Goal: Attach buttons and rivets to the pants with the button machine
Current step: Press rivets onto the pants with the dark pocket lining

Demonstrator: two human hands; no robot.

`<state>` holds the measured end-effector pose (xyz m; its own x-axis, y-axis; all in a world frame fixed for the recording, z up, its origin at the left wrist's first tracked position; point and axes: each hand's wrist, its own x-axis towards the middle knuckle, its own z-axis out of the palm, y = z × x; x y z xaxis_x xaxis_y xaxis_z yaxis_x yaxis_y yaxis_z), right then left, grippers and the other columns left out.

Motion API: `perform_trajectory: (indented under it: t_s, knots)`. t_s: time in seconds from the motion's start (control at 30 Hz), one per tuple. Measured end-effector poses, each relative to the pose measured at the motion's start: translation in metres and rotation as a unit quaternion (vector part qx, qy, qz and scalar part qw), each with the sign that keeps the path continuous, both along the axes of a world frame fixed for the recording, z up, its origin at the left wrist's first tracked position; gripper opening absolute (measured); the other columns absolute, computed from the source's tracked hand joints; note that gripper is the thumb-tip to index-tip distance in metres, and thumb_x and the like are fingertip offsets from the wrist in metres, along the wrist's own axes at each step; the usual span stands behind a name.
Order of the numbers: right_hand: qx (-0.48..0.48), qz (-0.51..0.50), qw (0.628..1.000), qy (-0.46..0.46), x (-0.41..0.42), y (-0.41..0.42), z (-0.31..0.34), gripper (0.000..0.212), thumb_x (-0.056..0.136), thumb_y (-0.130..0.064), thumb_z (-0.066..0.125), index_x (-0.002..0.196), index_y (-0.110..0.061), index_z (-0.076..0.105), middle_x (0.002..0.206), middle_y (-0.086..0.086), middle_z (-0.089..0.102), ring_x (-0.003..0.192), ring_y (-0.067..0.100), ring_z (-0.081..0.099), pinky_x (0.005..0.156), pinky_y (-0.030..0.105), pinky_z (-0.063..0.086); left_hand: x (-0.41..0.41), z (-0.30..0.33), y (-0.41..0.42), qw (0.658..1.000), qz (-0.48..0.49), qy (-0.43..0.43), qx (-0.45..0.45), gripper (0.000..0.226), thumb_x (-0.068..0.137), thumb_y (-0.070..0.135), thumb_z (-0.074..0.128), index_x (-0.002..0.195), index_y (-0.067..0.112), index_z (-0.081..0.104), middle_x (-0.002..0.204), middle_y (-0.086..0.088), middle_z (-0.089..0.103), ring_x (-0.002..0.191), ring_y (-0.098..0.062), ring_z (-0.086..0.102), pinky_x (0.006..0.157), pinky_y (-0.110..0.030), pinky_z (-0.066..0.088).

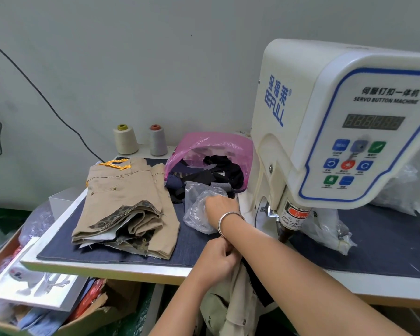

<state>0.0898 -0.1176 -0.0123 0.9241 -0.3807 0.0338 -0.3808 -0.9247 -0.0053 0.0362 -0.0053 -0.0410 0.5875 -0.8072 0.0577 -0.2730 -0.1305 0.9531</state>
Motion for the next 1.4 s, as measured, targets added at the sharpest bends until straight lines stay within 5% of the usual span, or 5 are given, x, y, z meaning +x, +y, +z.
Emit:
perform_trajectory:
  t_s: [0.37,0.63,0.8,1.07,1.4]
  knots:
    - [0.041,-0.006,0.997,-0.06,-0.012,0.0,0.007,0.018,0.09,-0.013,0.049,0.098,-0.015,0.066,0.104,0.006,0.064,0.097,0.028,0.06,0.067,0.03,0.036,0.001,0.0,0.002,1.0,-0.013,0.005,-0.017,0.028,0.08,0.014,0.049,0.09,-0.009,0.059,0.09,-0.031,0.063,0.079,-0.017,0.052,0.073,-0.043,0.047]
    - [0.275,-0.069,0.94,-0.191,-0.041,-0.002,0.011,0.009,0.084,-0.03,0.056,0.076,-0.033,0.058,0.076,-0.014,0.055,0.079,0.014,0.057,0.066,0.027,0.04,0.0,0.002,0.003,0.999,-0.014,0.024,-0.034,0.018,0.083,0.012,0.054,0.093,0.013,0.068,0.089,0.004,0.073,0.089,-0.012,0.068,0.08,-0.032,0.054]
    - [0.384,-0.028,0.813,-0.437,-0.102,0.041,0.021,0.009,0.08,-0.02,0.063,0.076,-0.028,0.062,0.075,-0.01,0.059,0.071,0.005,0.056,0.067,0.014,0.043,0.001,0.002,0.005,0.999,-0.006,0.019,-0.048,0.019,0.077,0.005,0.056,0.085,0.019,0.066,0.078,0.013,0.071,0.075,0.002,0.063,0.066,-0.018,0.047]
    - [0.552,-0.161,0.629,-0.523,-0.211,0.041,-0.011,0.032,0.083,0.006,0.055,0.066,-0.02,0.057,0.059,-0.005,0.052,0.056,0.006,0.05,0.061,0.021,0.044,0.004,-0.005,0.005,0.999,-0.015,0.035,-0.036,0.013,0.091,0.005,0.056,0.08,0.011,0.059,0.066,-0.006,0.05,0.064,-0.016,0.041,0.063,-0.029,0.031]
    - [0.544,-0.125,0.667,-0.494,-0.205,-0.01,-0.01,0.009,0.077,-0.027,0.066,0.082,-0.03,0.073,0.071,-0.012,0.064,0.066,-0.004,0.057,0.062,0.008,0.045,0.0,0.0,0.005,0.999,-0.007,0.031,-0.025,0.013,0.092,0.003,0.056,0.081,0.01,0.059,0.066,-0.003,0.05,0.063,-0.015,0.042,0.064,-0.028,0.034]
